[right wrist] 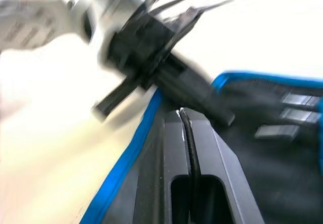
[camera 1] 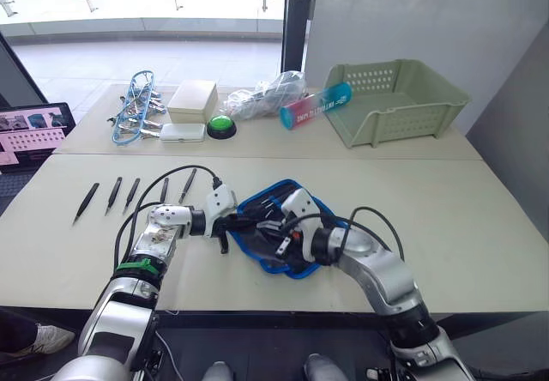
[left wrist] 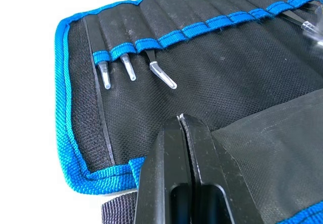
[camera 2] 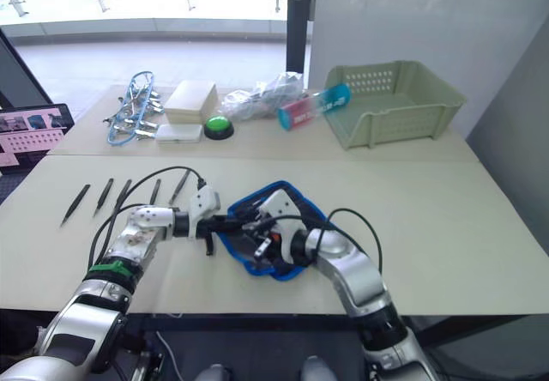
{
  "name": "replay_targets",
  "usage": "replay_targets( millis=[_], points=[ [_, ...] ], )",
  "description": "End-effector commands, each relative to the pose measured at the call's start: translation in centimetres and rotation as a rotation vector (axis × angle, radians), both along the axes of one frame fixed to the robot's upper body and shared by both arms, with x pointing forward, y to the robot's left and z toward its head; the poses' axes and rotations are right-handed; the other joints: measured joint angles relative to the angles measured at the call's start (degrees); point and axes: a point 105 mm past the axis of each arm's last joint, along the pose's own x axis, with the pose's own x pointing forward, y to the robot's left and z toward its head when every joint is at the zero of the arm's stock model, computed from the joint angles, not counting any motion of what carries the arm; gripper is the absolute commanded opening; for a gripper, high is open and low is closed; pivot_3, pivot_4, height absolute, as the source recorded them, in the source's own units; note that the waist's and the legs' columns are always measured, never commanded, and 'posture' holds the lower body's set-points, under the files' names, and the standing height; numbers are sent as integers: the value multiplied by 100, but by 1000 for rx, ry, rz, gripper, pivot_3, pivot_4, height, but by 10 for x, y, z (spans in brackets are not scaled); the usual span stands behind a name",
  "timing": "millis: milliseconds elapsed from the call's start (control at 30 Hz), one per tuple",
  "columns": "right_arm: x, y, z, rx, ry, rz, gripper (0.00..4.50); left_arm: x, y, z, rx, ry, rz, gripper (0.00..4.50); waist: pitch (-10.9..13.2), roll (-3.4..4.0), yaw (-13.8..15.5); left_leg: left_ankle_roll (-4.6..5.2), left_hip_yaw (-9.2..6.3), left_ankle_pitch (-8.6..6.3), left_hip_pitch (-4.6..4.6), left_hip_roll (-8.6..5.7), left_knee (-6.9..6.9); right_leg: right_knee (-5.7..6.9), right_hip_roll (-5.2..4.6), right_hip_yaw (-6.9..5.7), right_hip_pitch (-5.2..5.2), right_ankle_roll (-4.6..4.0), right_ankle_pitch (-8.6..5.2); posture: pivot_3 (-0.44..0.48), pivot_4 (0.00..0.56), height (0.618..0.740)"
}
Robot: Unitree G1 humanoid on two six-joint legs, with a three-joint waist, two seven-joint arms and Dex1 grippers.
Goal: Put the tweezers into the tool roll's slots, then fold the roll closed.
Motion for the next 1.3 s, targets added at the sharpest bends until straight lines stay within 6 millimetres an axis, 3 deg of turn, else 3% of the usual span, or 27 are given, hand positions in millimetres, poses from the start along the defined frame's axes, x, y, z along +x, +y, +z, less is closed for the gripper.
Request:
replay_targets(
  millis=[33,200,400,633,867,1033,1133,1300],
  points=[
    [5,10,-9,-59,-27,2,0,-3,8,-22,65,22,33,23,-1,1,2,0,0,0,0,0,0,0,-1,0,0,0,0,0,150,740],
    [15,9,-35,-167,12,-71,0,-2,9,-22,68,-9,26,23,-2,3,-1,0,-1,0,0,-1,0,1,-1,-1,0,0,0,0,150,740],
    [3,0,-54,-213,93,-81,0,-1,11,-21,79,-34,30,23,-14,16,-2,0,-2,0,4,-1,0,3,-1,-2,2,0,0,0,150,740],
    [-44,-20,-75,-246,202,7,0,-2,11,-22,104,-63,8,23,-29,25,26,0,-3,0,4,-2,0,-4,-2,-2,10,1,-1,0,150,740],
    [-73,-39,-82,-185,261,26,0,-1,11,-22,107,-64,5,23,-36,35,37,0,-3,0,14,-2,-2,-28,-1,-2,33,2,-3,0,150,740],
    [-82,-53,-96,-234,275,22,0,1,9,-21,93,-52,6,23,-36,36,63,8,-8,-6,45,-1,-10,-69,-1,-9,83,5,-4,0,150,740],
    [-74,-51,-83,-178,232,18,0,3,3,-13,26,-39,6,23,-36,35,101,9,-10,-6,48,0,-14,-91,0,-10,94,7,-6,0,150,740],
    [-58,-48,-36,0,100,37,0,1,6,10,-122,-22,-13,23,-32,33,114,9,-10,-6,36,0,-13,-92,0,-11,86,6,-5,0,150,740]
  ],
)
